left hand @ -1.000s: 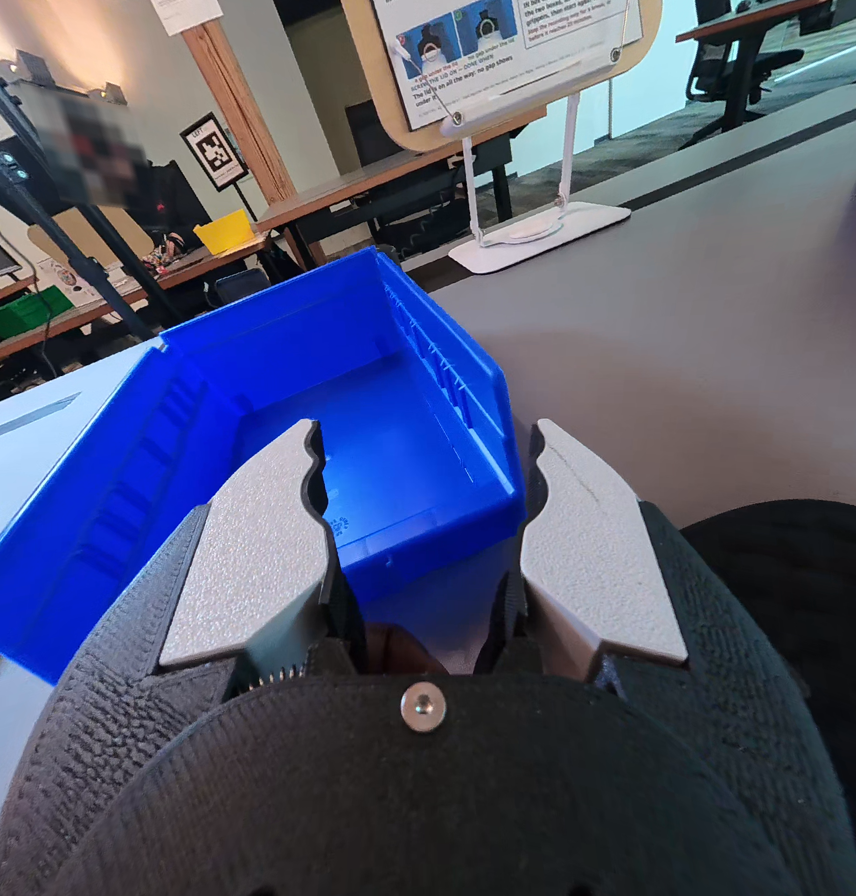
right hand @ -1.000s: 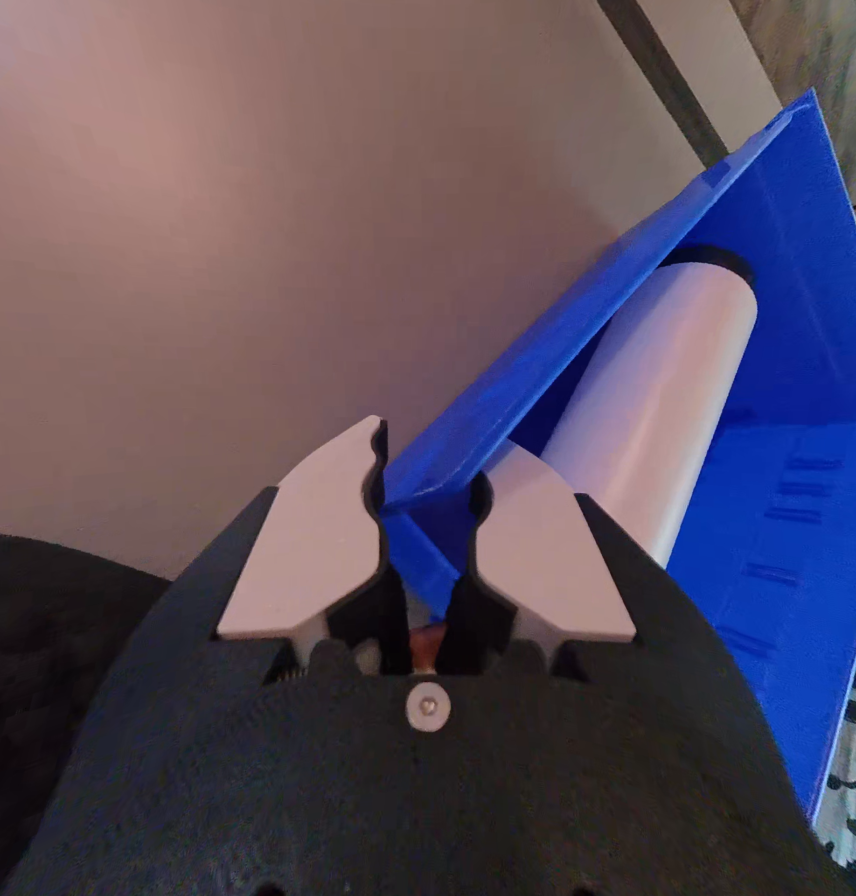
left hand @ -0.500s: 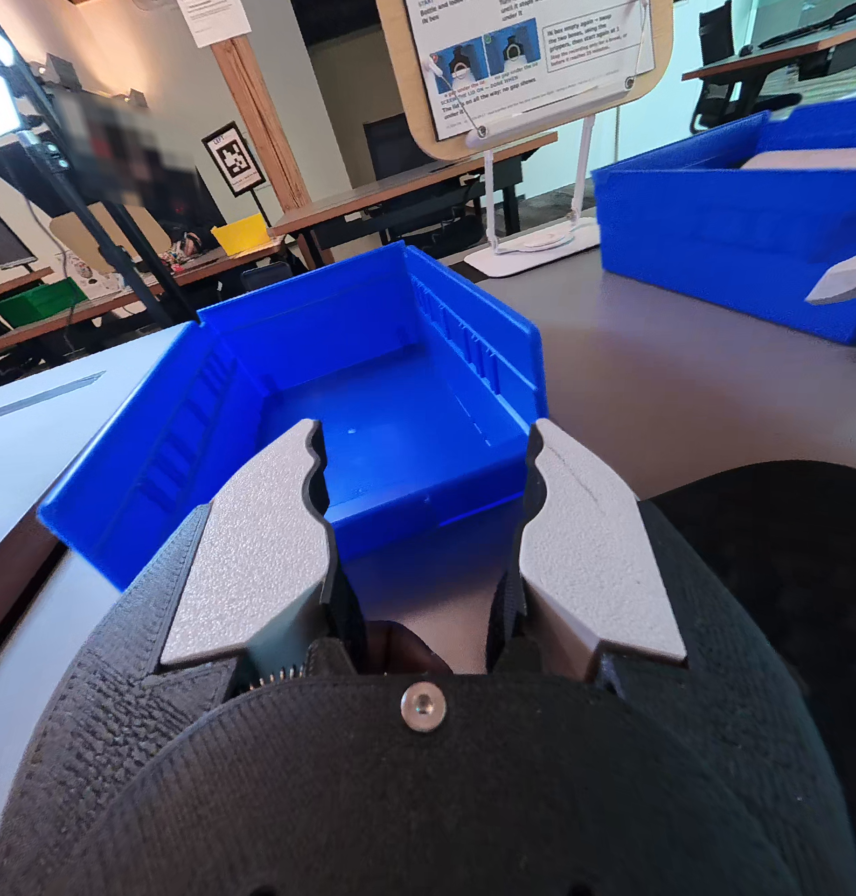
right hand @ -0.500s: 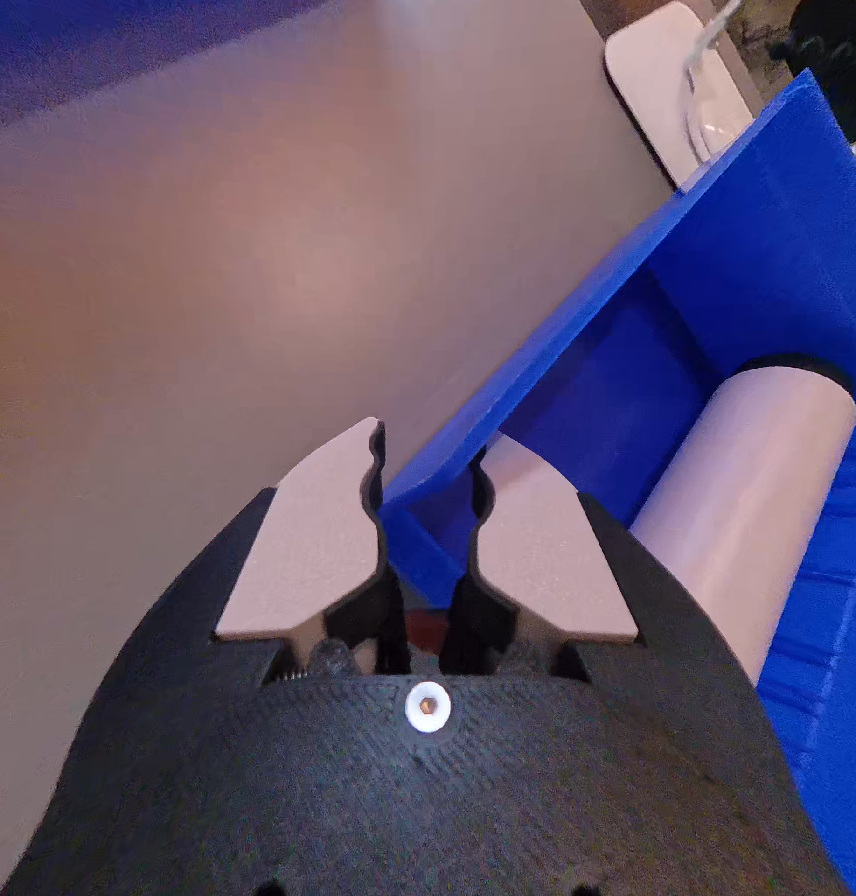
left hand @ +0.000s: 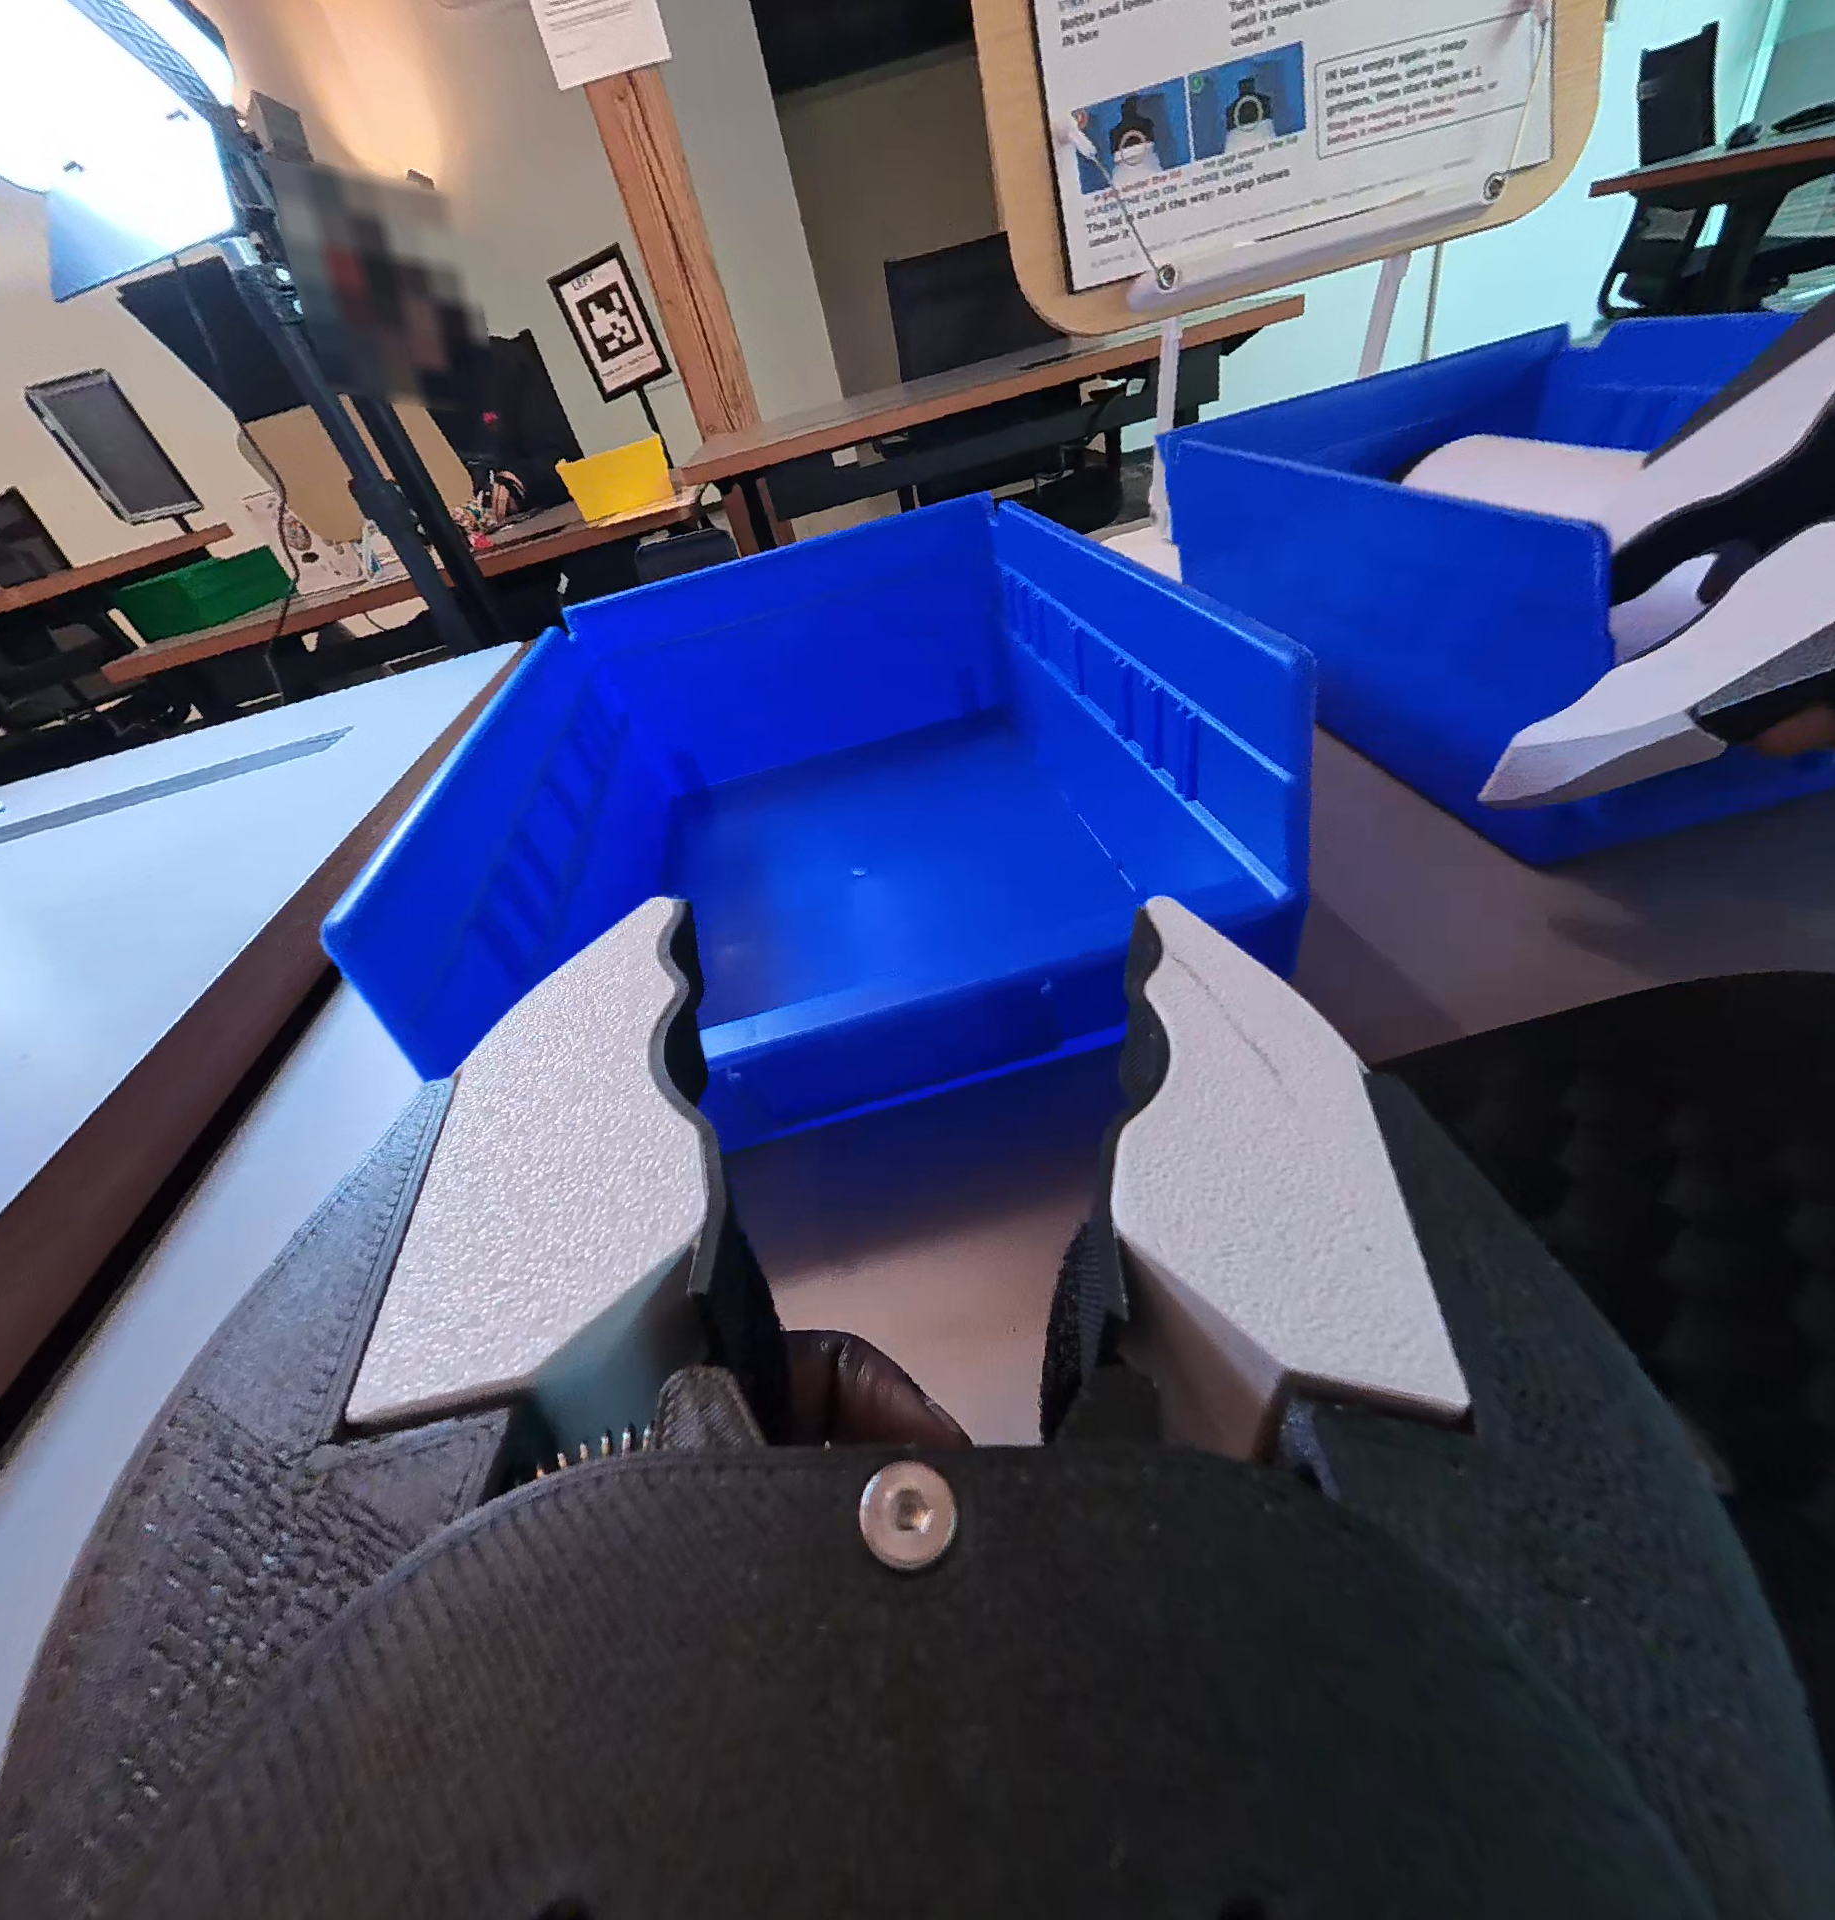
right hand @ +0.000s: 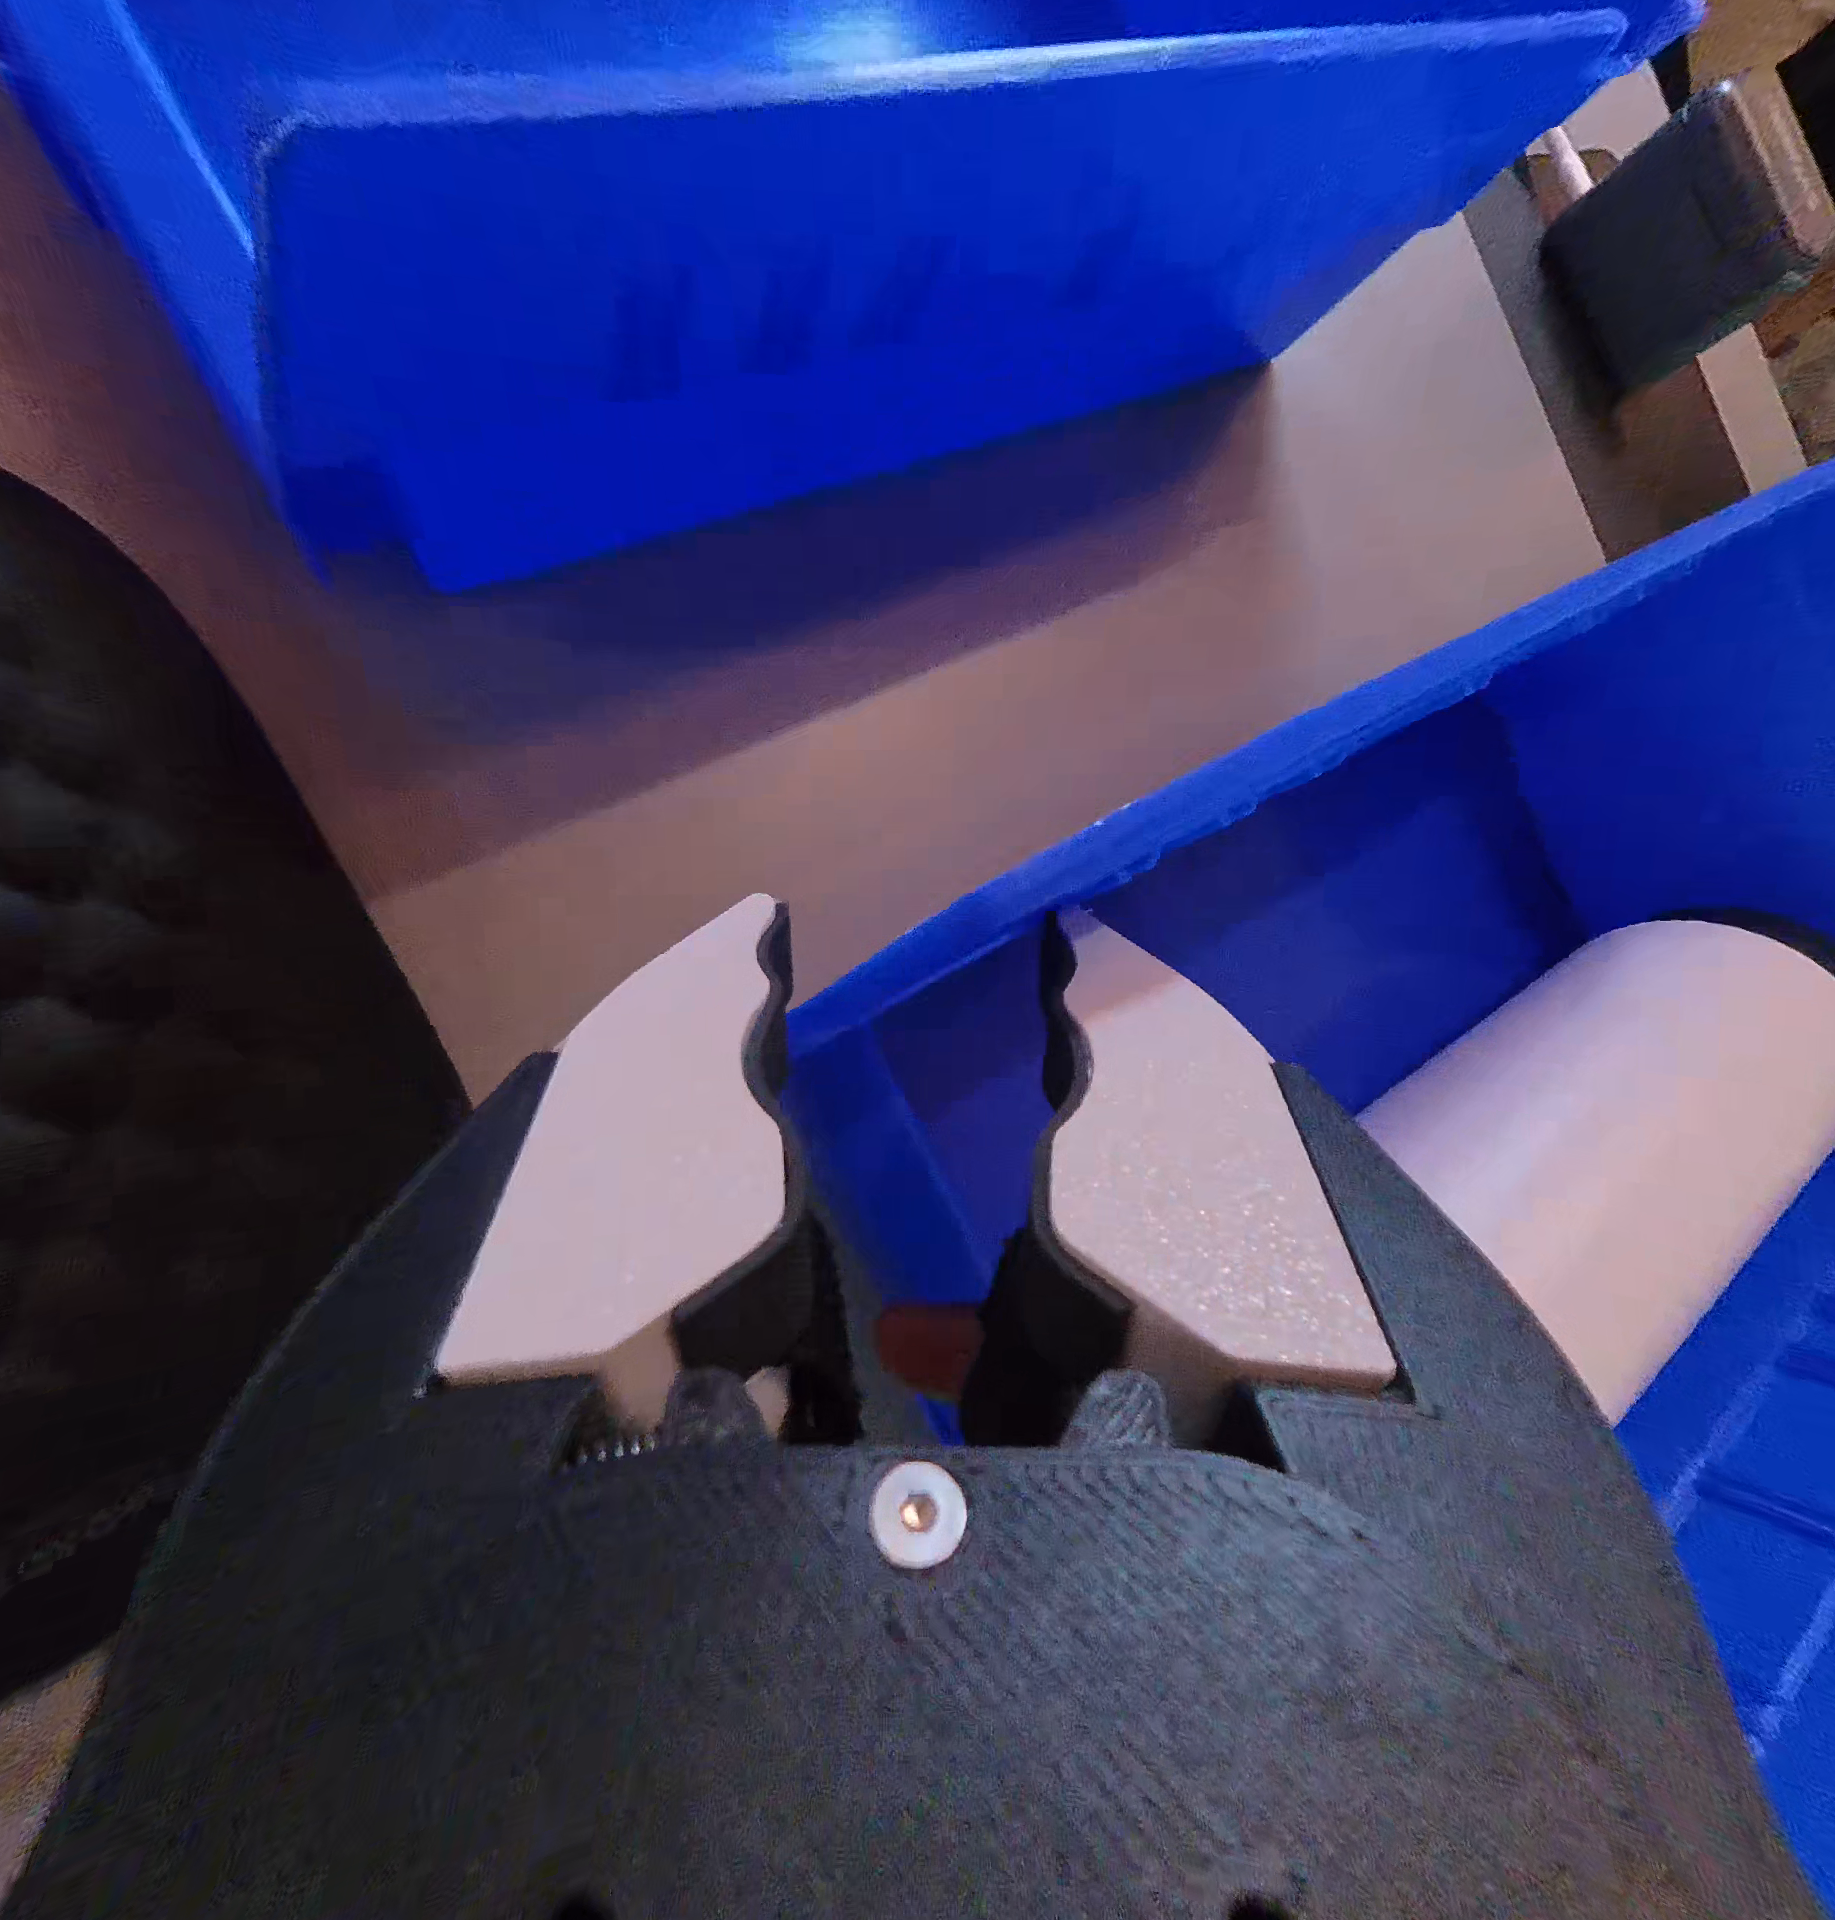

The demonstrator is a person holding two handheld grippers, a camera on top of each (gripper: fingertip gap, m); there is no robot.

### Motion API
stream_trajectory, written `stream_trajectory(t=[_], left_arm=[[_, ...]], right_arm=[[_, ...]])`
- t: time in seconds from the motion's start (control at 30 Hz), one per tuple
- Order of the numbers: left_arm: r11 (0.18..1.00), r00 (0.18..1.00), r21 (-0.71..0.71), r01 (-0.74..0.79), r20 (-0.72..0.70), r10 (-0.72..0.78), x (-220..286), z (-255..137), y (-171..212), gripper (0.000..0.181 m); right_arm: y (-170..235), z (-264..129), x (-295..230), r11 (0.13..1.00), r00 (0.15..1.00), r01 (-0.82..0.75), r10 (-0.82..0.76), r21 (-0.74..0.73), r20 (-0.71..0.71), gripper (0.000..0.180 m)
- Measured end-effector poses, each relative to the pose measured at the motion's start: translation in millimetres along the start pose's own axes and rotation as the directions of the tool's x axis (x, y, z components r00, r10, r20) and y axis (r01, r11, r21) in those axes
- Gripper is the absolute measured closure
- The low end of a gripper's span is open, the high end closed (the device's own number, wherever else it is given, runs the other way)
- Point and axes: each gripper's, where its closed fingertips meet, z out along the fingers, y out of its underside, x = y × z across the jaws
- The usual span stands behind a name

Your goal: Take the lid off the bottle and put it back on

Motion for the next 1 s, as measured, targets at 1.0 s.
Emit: stream_trajectory(t=[1.0], left_arm=[[0.999,0.988,-0.010,0.036,0.148,-0.034,-60,-26,7,0.102]], right_arm=[[-99,65,-58,0.930,0.921,0.335,-0.357,0.153,0.154,0.117]])
